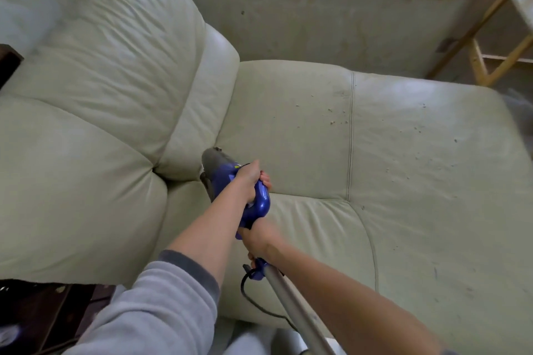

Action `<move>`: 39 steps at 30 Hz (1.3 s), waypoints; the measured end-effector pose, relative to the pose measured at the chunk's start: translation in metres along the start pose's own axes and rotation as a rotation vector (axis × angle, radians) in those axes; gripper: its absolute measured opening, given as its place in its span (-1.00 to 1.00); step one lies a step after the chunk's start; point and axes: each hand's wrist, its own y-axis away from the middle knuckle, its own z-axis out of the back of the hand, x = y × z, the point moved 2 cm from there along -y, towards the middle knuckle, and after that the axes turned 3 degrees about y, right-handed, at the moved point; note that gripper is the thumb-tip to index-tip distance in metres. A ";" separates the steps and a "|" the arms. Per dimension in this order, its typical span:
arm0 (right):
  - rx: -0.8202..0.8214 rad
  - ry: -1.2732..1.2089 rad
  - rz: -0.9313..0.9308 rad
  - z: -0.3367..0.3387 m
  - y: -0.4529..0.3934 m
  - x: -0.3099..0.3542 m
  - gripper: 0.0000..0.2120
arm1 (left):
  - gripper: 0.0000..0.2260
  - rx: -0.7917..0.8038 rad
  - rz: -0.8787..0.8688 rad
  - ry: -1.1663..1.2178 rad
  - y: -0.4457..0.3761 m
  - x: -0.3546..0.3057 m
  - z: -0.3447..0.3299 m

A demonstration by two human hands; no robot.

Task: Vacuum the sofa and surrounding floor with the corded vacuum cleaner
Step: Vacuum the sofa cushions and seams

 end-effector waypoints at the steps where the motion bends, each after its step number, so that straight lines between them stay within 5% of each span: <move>1: -0.011 0.014 0.020 0.002 -0.004 0.001 -0.78 | -0.69 0.004 -0.001 0.008 -0.003 -0.002 -0.001; 10: -0.144 0.130 0.117 0.053 0.010 -0.007 -0.83 | -0.68 -0.027 -0.029 0.047 -0.003 -0.007 -0.041; 16: -0.139 0.113 0.113 0.057 0.033 -0.038 -0.80 | -0.79 -0.066 -0.108 -0.182 0.033 0.020 -0.059; 21: -0.175 0.124 0.134 0.052 0.043 -0.054 -0.79 | -0.45 -0.119 -0.175 -0.340 0.031 0.040 -0.058; 29: -0.109 -0.013 0.073 0.031 0.024 -0.033 -0.76 | -0.71 -0.173 -0.140 -0.305 -0.001 0.028 -0.039; 39: -0.164 -0.013 0.104 0.035 -0.020 0.009 -0.84 | -0.78 -0.190 -0.107 -0.484 -0.020 -0.017 -0.035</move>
